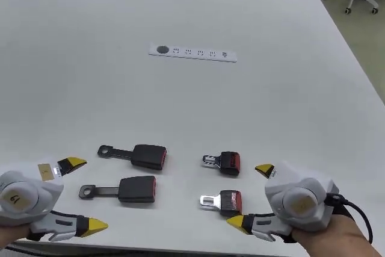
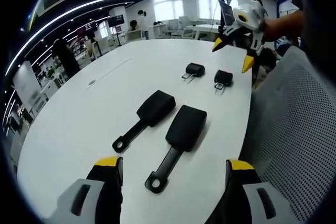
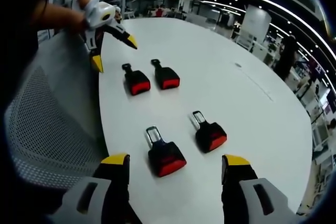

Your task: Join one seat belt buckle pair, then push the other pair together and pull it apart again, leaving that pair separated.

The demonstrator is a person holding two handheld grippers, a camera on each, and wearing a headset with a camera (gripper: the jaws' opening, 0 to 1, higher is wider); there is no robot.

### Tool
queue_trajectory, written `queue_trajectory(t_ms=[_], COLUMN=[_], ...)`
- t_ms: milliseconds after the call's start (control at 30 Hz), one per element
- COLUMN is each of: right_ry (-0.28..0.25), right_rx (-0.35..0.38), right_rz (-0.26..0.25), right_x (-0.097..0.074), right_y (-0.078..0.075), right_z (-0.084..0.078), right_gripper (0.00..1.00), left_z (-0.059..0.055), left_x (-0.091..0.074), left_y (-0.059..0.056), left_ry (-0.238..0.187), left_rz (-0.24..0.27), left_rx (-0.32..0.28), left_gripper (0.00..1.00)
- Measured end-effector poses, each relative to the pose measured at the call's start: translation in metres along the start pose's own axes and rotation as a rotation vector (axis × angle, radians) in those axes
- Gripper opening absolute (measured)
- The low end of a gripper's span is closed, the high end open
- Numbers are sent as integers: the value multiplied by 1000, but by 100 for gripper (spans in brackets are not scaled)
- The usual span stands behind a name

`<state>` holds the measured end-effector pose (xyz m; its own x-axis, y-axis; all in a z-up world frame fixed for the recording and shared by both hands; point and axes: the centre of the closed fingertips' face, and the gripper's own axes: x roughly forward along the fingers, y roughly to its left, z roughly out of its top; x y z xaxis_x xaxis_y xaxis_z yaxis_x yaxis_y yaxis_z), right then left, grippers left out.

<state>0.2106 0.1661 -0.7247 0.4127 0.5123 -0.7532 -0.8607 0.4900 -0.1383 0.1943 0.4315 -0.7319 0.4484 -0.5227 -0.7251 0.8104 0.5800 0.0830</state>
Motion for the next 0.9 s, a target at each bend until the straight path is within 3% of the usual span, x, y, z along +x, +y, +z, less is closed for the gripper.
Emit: queue_trajectory(t_ms=[200, 433, 900], right_ry=[3, 19, 62], right_rx=[-5, -16, -70], right_rz=[23, 79, 138], right_x=[2, 6, 16], right_y=[4, 13, 17], right_z=[-2, -5, -13], right_gripper=[65, 53, 43], left_z=[0, 2, 14], left_x=[3, 12, 30], left_y=[-4, -8, -11], left_ry=[10, 41, 65], left_rz=[-19, -56, -119], left_rx=[5, 54, 123], left_gripper=[74, 69, 58])
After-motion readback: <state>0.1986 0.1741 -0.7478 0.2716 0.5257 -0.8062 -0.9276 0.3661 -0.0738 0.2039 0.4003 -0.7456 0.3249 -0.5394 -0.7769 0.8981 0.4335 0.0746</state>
